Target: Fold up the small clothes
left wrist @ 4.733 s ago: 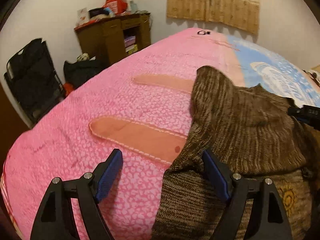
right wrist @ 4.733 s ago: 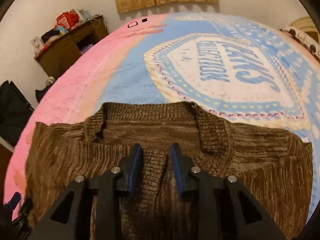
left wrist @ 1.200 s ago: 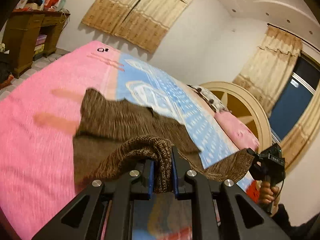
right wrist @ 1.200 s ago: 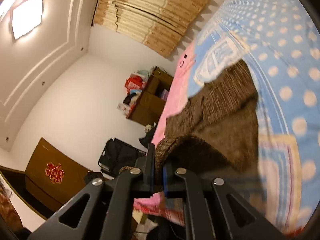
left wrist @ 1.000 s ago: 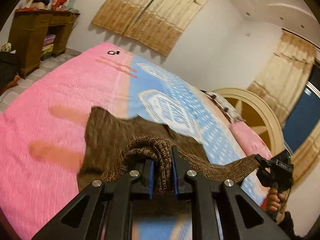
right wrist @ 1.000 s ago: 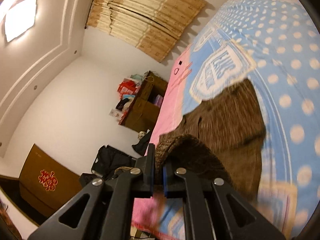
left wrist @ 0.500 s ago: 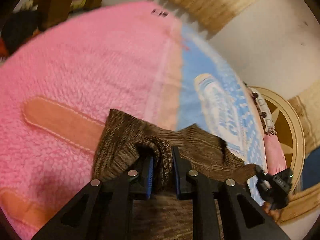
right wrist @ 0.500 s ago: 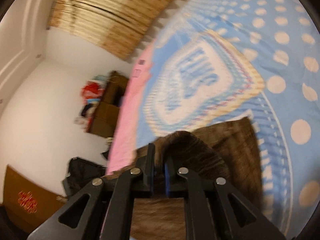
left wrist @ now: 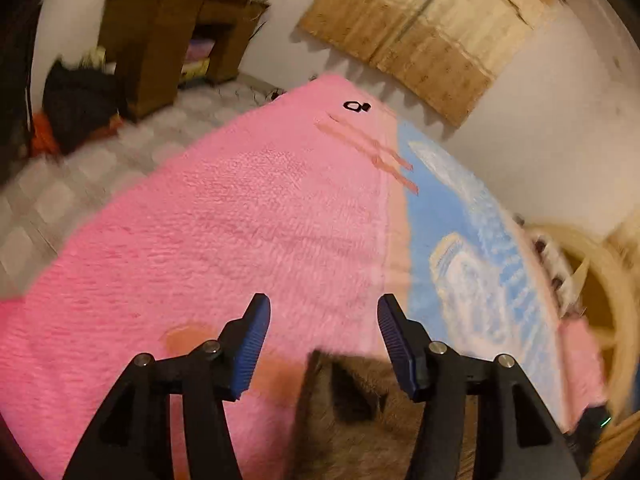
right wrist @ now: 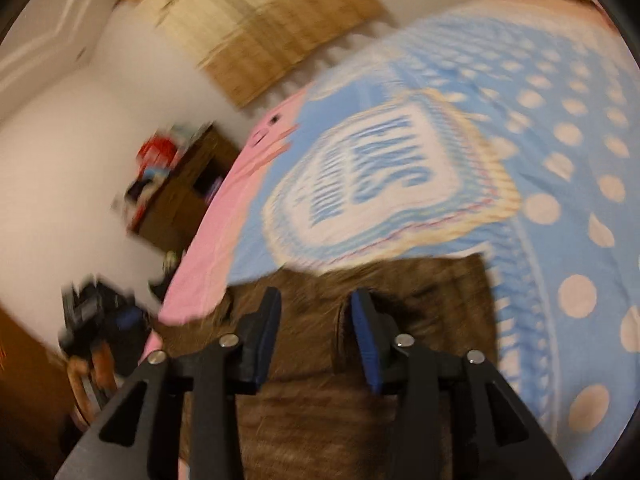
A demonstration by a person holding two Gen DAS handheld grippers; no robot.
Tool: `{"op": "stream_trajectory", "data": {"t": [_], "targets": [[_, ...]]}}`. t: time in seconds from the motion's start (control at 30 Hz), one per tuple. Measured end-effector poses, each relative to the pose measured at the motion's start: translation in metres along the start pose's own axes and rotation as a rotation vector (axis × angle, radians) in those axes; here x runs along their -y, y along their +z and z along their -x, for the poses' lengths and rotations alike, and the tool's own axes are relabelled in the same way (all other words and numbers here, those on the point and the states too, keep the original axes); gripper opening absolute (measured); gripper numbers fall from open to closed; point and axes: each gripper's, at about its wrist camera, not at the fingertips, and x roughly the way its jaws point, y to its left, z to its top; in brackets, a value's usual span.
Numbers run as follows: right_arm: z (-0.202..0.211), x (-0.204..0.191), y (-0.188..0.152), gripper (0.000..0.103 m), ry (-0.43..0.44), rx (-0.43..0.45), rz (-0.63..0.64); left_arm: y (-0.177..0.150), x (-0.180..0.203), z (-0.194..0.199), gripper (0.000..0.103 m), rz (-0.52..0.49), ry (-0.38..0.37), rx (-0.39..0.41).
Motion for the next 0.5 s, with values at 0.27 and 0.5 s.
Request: {"op": "stream_trajectory", "data": {"t": [0.27,0.5], "targets": [[-0.031,-0.048,-0.055,0.041,0.073,-0.208,0.161,-0.081,0.019,0.011,0.057,-0.202,0.018,-0.078],[-0.062,-0.03,-0.041,0.036,-0.062,-0.254,0.162,-0.069,0.045,-0.045,0.057,-0.338,0.116,-0.135]]}}
